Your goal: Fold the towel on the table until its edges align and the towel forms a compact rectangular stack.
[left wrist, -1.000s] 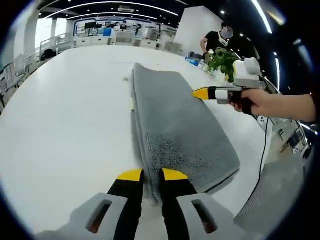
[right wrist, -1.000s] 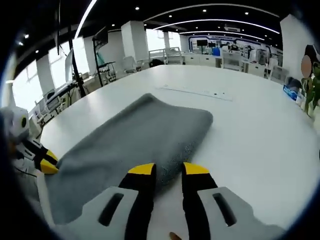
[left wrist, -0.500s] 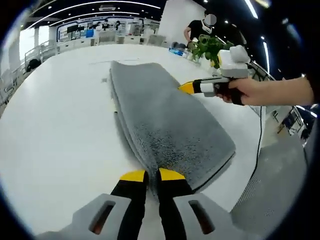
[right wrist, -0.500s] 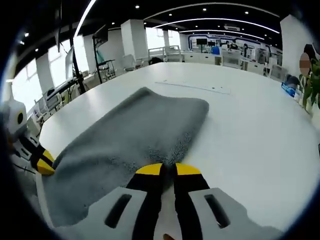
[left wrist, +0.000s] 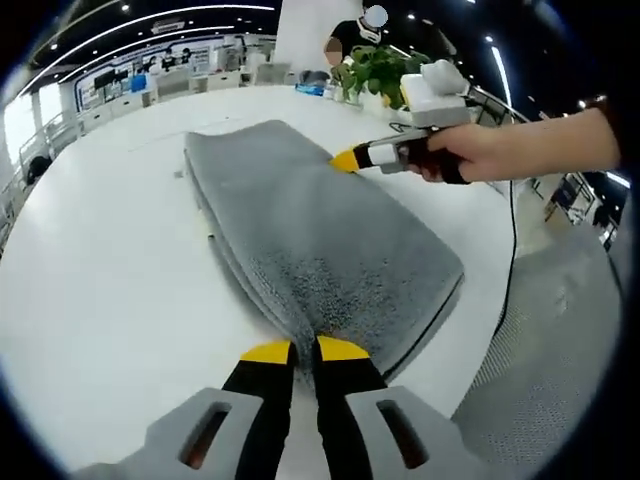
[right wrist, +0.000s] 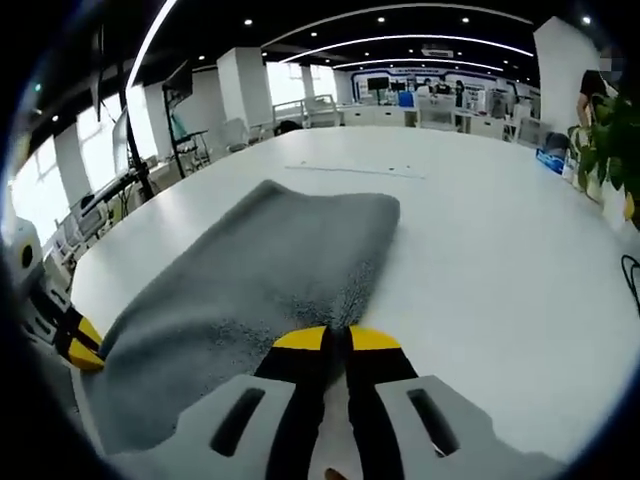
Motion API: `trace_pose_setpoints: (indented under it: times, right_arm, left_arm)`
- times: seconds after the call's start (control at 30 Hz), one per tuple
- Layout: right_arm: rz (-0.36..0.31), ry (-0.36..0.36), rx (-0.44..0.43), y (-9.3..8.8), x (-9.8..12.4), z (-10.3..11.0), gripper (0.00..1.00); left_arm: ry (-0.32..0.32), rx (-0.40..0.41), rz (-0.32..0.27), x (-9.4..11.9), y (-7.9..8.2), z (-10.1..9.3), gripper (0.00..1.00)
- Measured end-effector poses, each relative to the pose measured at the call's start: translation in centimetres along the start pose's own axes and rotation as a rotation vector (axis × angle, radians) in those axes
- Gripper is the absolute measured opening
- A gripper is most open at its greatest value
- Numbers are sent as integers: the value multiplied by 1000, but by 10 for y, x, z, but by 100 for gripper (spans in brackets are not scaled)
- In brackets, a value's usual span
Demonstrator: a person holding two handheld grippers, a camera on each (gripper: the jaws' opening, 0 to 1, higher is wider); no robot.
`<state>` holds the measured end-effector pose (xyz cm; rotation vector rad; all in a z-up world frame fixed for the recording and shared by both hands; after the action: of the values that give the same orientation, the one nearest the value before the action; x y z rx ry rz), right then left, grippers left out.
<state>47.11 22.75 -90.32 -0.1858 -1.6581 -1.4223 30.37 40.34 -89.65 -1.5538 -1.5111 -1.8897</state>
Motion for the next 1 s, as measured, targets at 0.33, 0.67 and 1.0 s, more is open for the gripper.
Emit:
trace_pose_setpoints:
  times: [0.33, 0.67, 1.0]
  right_arm:
    - [8, -12, 56, -1, 25, -2, 9]
    - [10, 14, 79, -25, 71, 3, 13]
    - [16, 27, 82, -48, 104, 18, 14]
  left_arm:
    - [10, -30, 0, -2, 0, 0, 7]
    - [29, -60, -18, -2, 0, -6, 8]
    - [149, -184, -62, 7, 6, -4, 19]
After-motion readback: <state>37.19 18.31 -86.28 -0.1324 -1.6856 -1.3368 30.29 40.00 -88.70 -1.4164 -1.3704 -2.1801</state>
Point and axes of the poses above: the point that each gripper's makers call its tool centre point, and the gripper's own axes: x roughly backward along the fingers, z roughly to its left, y roughly out of its top, the point moved 2 cm from there along x, roughly backward along the fingers, and after that the axes turned 9 degrees about z, right-handed, at the moved point
